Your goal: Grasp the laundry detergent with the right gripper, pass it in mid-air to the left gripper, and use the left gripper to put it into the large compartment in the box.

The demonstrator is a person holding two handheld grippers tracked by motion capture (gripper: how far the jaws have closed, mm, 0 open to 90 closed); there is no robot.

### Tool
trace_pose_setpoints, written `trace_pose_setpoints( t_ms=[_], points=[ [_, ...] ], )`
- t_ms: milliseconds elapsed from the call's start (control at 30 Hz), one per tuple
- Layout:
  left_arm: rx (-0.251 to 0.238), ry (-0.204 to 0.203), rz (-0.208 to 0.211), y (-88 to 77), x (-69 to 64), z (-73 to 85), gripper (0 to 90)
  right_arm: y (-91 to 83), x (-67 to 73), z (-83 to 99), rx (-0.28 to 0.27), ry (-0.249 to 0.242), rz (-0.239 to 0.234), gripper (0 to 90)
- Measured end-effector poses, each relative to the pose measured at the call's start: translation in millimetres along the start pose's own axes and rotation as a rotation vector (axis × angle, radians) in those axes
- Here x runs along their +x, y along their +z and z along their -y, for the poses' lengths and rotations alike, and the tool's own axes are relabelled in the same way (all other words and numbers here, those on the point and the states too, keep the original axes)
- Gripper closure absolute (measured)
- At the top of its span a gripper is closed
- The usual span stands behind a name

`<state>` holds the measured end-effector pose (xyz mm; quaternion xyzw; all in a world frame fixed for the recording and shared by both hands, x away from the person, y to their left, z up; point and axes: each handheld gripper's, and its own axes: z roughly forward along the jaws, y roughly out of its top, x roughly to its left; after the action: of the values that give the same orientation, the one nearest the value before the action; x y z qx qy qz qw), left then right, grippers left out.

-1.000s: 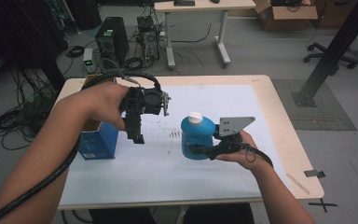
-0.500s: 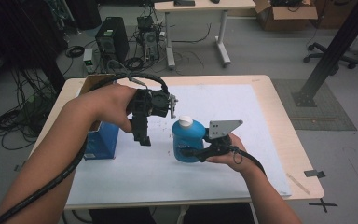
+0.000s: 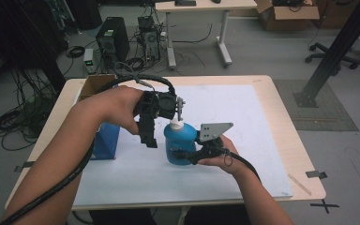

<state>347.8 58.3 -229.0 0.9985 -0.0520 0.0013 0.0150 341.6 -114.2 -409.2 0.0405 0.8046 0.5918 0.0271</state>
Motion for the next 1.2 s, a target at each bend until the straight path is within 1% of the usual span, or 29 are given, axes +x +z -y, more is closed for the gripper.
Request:
trace_pose_setpoints(
  t_ms=[167, 300, 600, 733, 900, 933, 1000, 1200],
  points=[
    [-0.005, 0.006, -0.002, 2.1, -1.3, -2.8, 0.2, 8.0, 2.9, -1.0, -0.001, -0.005, -0.009, 45.1],
    [-0.005, 0.011, -0.003, 2.4, -2.0, -5.3, 0.2, 14.7, 2.5, -2.4, -0.003, -0.010, -0.016, 45.0],
    [0.003, 0.016, -0.009, 5.6, -1.4, -9.2, 0.2, 26.6, 1.4, -5.1, -0.014, 0.001, -0.019, 45.0],
    [0.001, 0.018, -0.010, 8.1, -1.2, -10.4, 0.2, 28.4, 2.4, -7.9, -0.019, -0.005, -0.014, 44.9],
    [0.008, 0.031, -0.027, 10.4, -3.8, -15.8, 0.5, 29.1, 2.6, -12.2, -0.024, -0.013, -0.011, 44.9],
    [0.006, 0.031, -0.030, 10.7, -4.2, -16.2, 1.0, 29.0, 2.7, -13.1, -0.023, -0.014, -0.012, 44.9],
    [0.016, 0.034, -0.040, 10.7, -3.7, -17.8, 2.4, 28.8, 2.5, -14.1, -0.024, -0.020, -0.010, 44.9],
    [0.021, 0.041, -0.049, 10.7, -3.5, -21.6, 6.6, 28.3, 2.6, -15.2, -0.027, -0.023, -0.002, 44.9]
  ],
)
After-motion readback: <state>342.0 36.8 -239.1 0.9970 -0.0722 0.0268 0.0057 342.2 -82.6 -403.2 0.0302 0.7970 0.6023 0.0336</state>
